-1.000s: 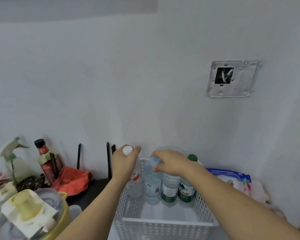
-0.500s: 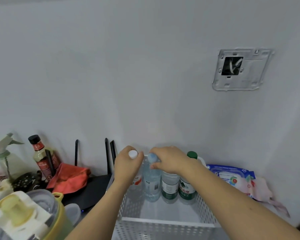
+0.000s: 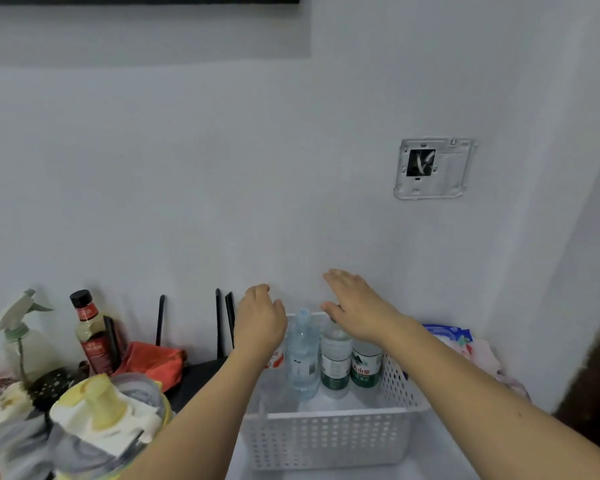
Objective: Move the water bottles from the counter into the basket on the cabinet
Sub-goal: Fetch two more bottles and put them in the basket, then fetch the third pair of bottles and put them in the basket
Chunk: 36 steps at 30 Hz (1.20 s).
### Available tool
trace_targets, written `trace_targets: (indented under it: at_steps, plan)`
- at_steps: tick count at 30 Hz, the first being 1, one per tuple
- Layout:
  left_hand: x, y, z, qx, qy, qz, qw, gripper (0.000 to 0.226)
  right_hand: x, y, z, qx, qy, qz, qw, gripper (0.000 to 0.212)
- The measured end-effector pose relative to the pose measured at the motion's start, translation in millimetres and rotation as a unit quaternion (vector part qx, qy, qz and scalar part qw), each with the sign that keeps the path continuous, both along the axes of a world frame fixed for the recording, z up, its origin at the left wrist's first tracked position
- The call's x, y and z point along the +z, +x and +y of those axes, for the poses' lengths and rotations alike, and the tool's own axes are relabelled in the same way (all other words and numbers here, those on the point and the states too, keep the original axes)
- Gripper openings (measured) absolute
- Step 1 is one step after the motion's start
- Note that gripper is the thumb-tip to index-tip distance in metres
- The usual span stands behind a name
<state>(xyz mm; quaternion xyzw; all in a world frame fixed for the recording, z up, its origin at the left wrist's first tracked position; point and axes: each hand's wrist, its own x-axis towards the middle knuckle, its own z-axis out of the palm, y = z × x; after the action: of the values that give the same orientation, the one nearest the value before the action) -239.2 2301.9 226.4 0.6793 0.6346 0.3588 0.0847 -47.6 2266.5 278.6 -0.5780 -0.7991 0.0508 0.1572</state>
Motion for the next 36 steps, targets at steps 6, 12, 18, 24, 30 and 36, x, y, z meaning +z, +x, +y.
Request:
trace_targets:
  at_steps: [6,12,18,24,30,36]
  plan:
    - [32,12,-10,-0.087,0.109,0.206,0.969,0.035,17,8,-50,-0.111,0.022,0.019,0.993,0.062]
    - [47,41,-39,-0.151,0.109,0.262,0.947,0.046,16,30,-116,-0.215,-0.002,0.012,0.977,0.063]
    - [65,90,-89,-0.209,0.129,0.265,0.932,0.048,38,73,-203,-0.335,-0.005,0.016,0.942,0.062]
    - [87,173,-177,-0.307,0.169,0.252,0.902,0.045,54,117,-335,-0.435,-0.003,0.019,0.900,0.062]
    - [97,257,-313,-0.458,0.206,0.195,0.843,0.046,59,148,-491,-0.565,0.017,0.017,0.825,0.062]
    - [113,317,-489,-0.607,0.279,0.100,0.738,0.049,65,135,-664,-0.695,0.041,0.006,0.718,0.061]
